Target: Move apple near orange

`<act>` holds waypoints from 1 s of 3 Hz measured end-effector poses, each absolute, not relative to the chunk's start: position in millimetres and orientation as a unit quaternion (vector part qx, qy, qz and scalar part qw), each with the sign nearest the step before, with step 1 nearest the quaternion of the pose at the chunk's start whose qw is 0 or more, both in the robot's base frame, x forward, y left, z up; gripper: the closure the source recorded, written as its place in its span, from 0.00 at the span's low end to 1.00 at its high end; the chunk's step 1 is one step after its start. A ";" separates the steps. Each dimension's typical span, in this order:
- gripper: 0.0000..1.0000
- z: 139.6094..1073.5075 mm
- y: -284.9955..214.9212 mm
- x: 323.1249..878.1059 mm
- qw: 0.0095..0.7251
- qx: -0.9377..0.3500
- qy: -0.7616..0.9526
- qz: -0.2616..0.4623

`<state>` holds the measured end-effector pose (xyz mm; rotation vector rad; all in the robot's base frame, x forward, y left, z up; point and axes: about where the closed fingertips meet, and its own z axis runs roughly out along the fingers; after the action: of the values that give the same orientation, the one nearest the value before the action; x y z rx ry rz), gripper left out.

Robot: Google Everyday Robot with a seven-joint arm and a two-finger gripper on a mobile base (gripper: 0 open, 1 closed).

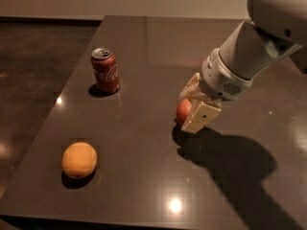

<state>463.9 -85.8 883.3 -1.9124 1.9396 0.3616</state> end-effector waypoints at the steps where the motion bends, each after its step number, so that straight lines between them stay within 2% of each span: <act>1: 1.00 908.0 -38.6 440.4 0.212 -0.719 0.646 0.144; 3: 1.00 908.8 15.9 403.0 0.209 -0.776 0.581 0.129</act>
Offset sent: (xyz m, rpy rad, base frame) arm -0.0701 0.1069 0.0382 0.0400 -0.0891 0.3001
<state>403.0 15.9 908.8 -2.1585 1.6168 0.3593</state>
